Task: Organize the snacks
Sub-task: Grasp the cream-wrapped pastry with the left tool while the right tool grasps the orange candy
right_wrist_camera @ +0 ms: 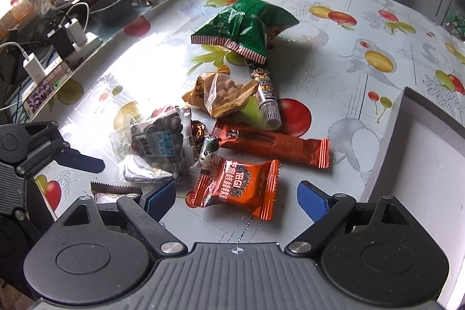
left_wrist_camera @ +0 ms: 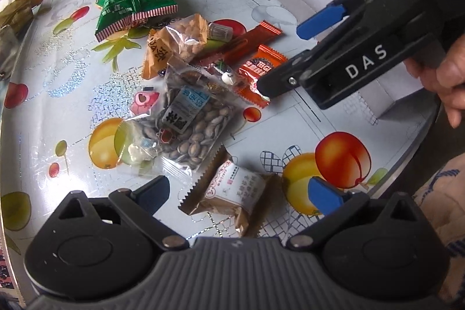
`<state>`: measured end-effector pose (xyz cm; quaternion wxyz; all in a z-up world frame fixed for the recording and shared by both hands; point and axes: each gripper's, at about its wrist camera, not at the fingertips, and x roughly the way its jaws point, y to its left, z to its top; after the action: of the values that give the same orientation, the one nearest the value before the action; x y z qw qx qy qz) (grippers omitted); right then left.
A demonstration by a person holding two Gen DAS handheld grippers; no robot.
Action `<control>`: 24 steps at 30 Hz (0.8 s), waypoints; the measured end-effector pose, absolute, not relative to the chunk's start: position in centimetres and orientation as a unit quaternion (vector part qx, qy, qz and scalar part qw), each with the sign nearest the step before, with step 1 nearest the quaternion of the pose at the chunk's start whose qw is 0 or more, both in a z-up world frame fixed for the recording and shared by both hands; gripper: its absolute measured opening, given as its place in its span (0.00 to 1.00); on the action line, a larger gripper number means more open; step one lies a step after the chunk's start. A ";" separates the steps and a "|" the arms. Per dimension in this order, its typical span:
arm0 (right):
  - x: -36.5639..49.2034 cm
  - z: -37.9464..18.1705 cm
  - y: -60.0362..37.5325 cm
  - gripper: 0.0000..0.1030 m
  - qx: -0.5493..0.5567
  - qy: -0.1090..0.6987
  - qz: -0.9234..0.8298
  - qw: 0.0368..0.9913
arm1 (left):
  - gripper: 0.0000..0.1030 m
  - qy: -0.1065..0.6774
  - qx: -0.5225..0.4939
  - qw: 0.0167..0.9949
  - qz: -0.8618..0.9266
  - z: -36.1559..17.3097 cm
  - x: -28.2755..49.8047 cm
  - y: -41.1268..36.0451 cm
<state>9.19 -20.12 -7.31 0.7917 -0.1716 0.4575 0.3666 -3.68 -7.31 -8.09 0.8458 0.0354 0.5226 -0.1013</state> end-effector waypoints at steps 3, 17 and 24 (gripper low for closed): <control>9.3 -7.0 -20.0 0.87 -0.184 0.439 0.387 0.790 | 1.00 0.524 0.042 0.845 -0.099 -8.3 -3.5 -7.4; 9.6 -8.4 -19.0 0.72 -0.251 0.410 0.430 0.764 | 1.00 0.523 0.037 0.844 -0.116 -8.8 -3.3 -7.1; 9.5 -9.0 -18.2 0.72 -0.273 0.399 0.441 0.756 | 1.00 0.528 0.029 0.840 -0.122 -9.3 -3.4 -7.0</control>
<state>9.49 -18.18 -9.03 0.7564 -0.2729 0.3990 0.4407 -3.44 -7.01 -9.26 0.8401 0.0293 0.5278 -0.1220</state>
